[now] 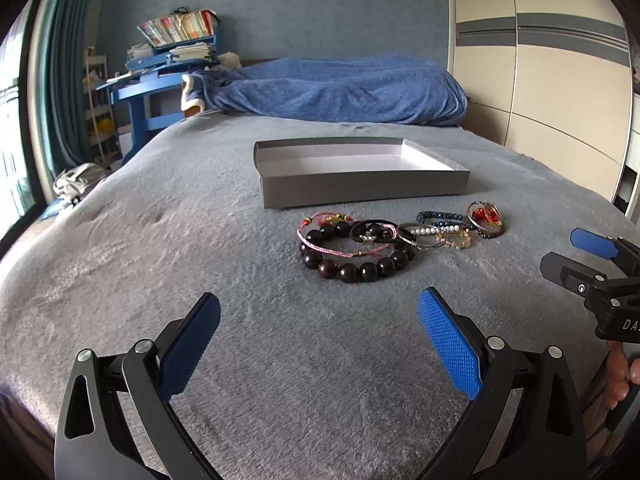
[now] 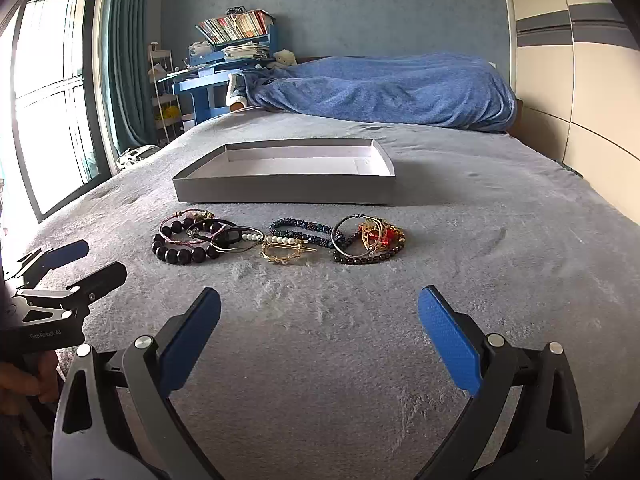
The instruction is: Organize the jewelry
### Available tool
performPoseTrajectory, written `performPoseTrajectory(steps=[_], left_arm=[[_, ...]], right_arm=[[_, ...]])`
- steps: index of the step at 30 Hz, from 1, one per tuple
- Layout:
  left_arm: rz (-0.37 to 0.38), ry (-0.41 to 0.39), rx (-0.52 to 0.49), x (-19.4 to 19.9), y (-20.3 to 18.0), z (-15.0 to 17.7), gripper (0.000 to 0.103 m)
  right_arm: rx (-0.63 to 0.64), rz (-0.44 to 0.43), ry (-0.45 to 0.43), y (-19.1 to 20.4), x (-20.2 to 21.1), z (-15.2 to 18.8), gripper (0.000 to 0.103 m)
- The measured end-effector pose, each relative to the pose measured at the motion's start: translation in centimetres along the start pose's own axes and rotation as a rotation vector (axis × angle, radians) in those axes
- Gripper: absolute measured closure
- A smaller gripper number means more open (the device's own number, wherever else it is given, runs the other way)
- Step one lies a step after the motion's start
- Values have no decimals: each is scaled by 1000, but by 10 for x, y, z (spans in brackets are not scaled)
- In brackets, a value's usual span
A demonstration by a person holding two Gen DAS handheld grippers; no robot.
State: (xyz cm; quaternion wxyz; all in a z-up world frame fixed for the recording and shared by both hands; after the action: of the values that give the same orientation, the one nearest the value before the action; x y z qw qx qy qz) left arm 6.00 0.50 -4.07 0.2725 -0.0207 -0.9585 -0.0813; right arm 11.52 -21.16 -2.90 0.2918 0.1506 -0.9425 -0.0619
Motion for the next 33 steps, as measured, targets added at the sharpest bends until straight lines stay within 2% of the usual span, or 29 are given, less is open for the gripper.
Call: performPoseTrajectory(steps=[33], left_arm=[[-11, 21, -29, -4, -4, 5, 5]], right_arm=[[-8, -3, 1, 1, -5, 1, 5]])
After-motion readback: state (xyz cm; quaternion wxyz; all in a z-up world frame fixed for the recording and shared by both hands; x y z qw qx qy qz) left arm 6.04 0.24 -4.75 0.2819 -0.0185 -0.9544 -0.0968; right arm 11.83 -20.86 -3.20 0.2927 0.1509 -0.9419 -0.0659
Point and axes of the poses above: each gripper's, at about its wrist camera, not at the fingertips, and x roughly against the way its jaws point, y to its left, z to its underside, the point moved 7 cm from there along -x, roughly the way its jaws point, and after that the axes turned 12 degrees about -x, right-handed, at the moved point
